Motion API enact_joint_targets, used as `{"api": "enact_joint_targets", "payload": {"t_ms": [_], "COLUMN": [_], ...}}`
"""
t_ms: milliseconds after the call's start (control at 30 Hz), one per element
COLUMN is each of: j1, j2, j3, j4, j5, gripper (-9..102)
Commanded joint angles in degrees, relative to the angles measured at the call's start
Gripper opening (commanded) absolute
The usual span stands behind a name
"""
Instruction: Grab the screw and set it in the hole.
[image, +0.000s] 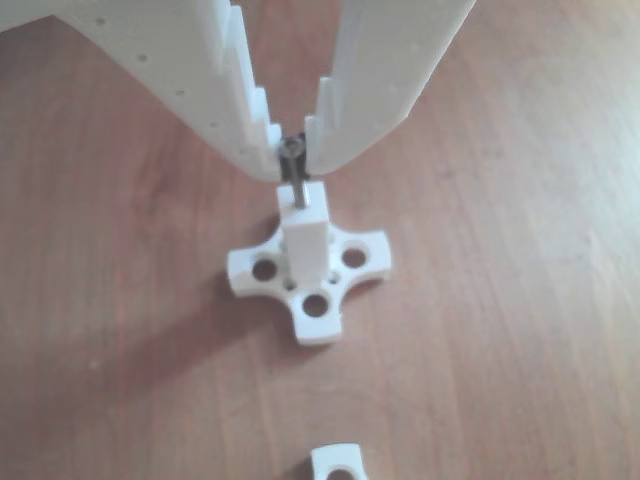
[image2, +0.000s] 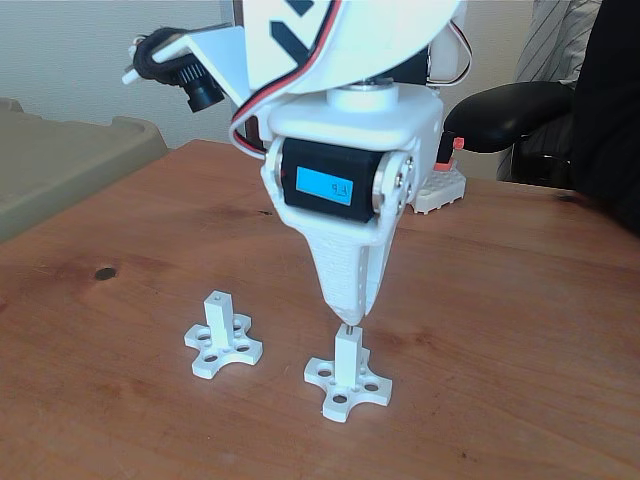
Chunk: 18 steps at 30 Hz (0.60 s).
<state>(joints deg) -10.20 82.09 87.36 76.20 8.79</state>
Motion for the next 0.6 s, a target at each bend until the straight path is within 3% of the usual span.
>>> {"api": "enact_joint_targets", "payload": {"t_ms": [0, 567], "j1": [0.0, 0.2], "j2": [0.9, 1.6], "j3": [-2.0, -2.4], "j4": [-0.1, 1.1], "j5": [0.1, 0.7], "gripper": [-4, 0]}}
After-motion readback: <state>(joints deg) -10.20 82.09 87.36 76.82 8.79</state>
